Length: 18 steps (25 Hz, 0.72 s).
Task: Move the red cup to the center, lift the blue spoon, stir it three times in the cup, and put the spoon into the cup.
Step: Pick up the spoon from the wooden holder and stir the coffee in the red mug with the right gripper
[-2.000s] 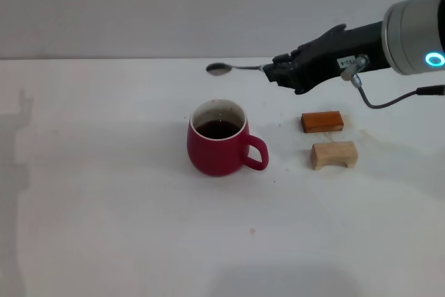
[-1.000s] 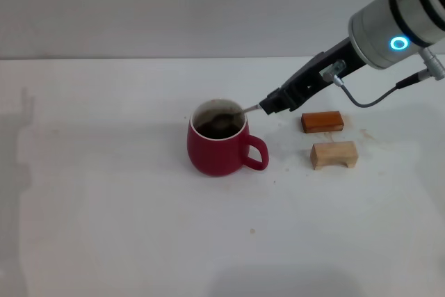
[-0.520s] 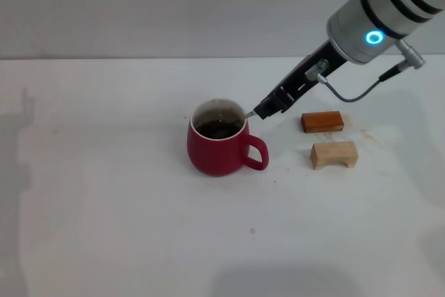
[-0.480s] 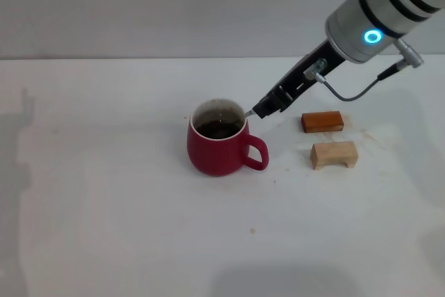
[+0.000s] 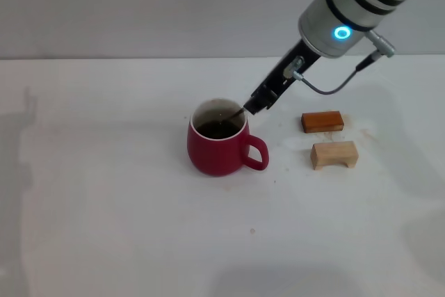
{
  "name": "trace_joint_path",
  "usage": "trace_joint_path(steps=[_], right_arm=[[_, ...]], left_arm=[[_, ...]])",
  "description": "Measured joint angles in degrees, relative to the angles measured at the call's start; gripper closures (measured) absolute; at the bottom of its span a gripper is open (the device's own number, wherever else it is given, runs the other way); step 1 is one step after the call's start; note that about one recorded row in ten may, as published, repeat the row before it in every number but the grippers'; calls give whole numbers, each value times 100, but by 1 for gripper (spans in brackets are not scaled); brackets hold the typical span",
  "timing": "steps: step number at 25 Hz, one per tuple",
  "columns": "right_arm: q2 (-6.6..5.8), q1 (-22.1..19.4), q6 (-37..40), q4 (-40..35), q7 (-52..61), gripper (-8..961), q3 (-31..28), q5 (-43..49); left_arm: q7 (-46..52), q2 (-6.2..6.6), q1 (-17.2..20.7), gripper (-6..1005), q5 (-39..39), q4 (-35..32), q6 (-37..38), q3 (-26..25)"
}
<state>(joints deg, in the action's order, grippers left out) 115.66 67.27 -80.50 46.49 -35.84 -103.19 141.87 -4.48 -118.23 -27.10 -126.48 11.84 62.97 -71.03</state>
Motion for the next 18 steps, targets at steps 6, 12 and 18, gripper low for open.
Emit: trace_joint_path(steps=[6, 12, 18], right_arm=[[55, 240, 93, -144, -53, 813, 85, 238], [62, 255, 60, -155, -69, 813, 105, 330], [67, 241, -213, -126, -182, 813, 107, 323]], left_arm=[[59, -7, -7, 250, -5, 2, 5, 10], [205, -8, 15, 250, -9, 2, 20, 20], [208, -16, 29, 250, -8, 3, 23, 19]])
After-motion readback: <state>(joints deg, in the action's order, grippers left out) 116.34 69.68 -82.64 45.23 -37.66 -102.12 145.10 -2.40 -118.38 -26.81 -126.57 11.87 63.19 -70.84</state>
